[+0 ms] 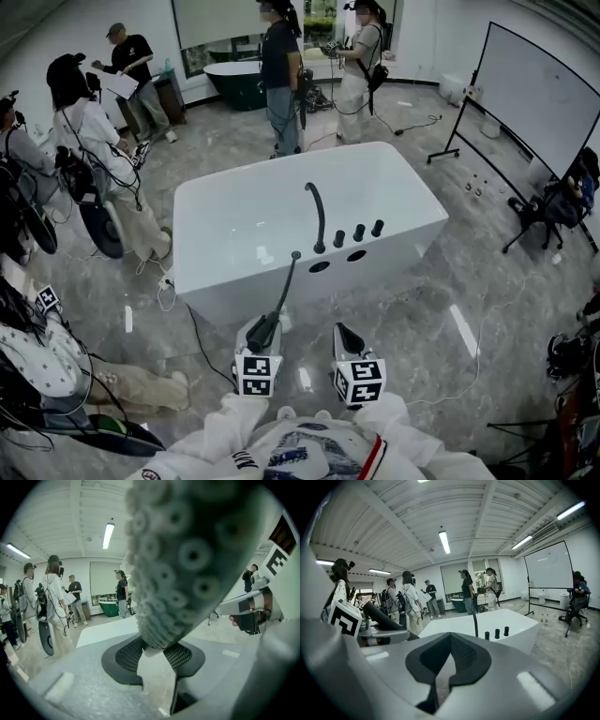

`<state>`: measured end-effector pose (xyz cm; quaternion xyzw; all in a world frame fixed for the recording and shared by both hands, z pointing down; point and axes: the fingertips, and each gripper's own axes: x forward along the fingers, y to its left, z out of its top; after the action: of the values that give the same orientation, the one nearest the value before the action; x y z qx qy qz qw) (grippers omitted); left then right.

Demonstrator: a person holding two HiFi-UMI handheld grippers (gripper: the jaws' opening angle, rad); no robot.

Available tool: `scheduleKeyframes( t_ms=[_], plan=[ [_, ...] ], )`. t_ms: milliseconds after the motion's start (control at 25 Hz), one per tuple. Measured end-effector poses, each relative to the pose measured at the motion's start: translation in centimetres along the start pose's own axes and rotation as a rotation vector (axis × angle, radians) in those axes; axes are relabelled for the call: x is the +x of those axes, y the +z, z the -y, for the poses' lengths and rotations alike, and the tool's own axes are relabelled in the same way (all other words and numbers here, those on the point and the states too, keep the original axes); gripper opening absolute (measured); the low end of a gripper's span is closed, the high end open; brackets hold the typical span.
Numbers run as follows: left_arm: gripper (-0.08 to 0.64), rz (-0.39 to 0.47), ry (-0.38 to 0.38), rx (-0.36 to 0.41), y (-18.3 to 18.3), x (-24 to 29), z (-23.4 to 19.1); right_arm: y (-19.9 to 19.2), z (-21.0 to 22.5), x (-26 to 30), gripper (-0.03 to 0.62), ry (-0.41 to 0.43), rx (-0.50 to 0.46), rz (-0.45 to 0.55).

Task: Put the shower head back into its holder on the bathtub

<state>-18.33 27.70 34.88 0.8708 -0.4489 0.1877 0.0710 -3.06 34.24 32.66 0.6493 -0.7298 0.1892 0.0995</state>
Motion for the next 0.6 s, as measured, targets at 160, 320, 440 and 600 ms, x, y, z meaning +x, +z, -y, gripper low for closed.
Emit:
scheduleKeyframes(
  t_ms=[160, 320, 440, 600],
  plan=[
    [0.137, -0.006, 0.002, -0.001, -0.3, 0.0, 0.0, -0.1, 0.2, 0.1, 0.003, 0.001, 0.005, 0.004],
    [0.137, -0.006, 0.003, -0.004, 0.1, 0.0, 0.3, 0.3, 0.2, -0.2, 0.005, 0.012, 0.012, 0.017],
    [0.137, -0.006, 0.001, -0.003, 0.0, 0.0, 0.5, 0.3, 0.1, -0.3, 0.005, 0.016, 0.017, 0.024],
    [0.137, -0.011, 0.008, -0.006, 0.1, 0.2, 1.1, 0.2, 0.9, -0.2, 0.005, 0.025, 0.020, 0.020]
  ],
)
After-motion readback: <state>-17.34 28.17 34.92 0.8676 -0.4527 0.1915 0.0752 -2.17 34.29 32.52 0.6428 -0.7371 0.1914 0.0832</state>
